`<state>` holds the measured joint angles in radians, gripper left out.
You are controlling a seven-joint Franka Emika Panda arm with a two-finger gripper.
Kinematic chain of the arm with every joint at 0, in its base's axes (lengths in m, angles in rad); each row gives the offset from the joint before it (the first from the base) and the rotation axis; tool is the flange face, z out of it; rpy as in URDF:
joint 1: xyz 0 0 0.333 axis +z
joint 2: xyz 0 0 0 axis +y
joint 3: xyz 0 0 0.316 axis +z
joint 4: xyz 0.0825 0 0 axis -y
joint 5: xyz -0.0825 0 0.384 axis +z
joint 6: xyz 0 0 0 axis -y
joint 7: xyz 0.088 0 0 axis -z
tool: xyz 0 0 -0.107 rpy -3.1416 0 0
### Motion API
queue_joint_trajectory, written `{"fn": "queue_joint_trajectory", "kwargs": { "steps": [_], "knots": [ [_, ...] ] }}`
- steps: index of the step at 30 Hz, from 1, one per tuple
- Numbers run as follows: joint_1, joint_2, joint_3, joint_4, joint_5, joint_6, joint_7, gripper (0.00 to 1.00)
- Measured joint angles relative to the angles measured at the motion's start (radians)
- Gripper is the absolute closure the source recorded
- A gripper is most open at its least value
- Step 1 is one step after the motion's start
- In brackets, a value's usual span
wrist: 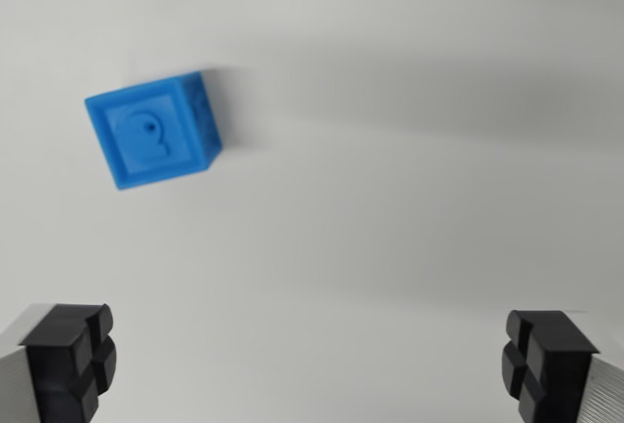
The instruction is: Stack cube
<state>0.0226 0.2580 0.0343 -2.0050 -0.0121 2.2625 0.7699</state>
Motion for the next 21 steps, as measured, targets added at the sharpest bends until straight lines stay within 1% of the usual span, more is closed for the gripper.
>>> {"fn": "queue_joint_trajectory", "kwargs": {
  "steps": [12, 21],
  "knots": [
    [0.029, 0.063, 0.015, -0.013, -0.009, 0.075, -0.042, 0.0],
    [0.053, 0.123, 0.027, -0.014, -0.02, 0.133, -0.075, 0.0]
  ]
}}
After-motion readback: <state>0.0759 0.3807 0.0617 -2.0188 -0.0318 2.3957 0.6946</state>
